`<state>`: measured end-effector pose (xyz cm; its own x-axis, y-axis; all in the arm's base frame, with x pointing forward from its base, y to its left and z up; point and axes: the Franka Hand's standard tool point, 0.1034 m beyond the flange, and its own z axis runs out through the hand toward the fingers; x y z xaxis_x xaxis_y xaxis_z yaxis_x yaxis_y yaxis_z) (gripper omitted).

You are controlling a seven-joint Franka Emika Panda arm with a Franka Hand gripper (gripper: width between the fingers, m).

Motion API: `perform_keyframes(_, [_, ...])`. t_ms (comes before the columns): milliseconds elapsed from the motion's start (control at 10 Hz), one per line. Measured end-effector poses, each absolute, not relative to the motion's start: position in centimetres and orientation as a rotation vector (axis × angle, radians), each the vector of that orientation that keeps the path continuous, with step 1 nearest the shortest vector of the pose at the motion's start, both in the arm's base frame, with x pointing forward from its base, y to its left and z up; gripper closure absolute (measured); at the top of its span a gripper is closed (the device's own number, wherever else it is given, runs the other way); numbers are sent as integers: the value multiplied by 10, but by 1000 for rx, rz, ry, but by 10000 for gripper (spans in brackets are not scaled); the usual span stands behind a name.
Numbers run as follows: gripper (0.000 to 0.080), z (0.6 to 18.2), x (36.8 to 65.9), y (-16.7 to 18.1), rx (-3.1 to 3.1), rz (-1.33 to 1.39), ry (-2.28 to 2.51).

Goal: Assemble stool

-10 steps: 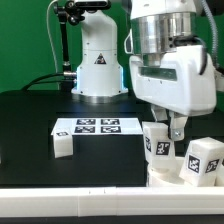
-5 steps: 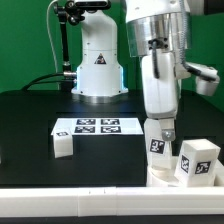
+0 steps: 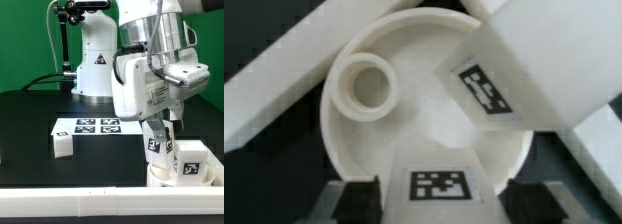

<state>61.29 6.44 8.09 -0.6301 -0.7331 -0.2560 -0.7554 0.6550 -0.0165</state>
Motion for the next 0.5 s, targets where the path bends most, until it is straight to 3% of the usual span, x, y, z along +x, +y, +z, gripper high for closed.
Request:
perform_keyframes(300, [459,81,613,64,-1166,160,2638])
perform_keyframes(400, [272,80,613,65,-1178,158,2633])
perform_keyframes(500, [272,81,613,65,-1184,159,2629])
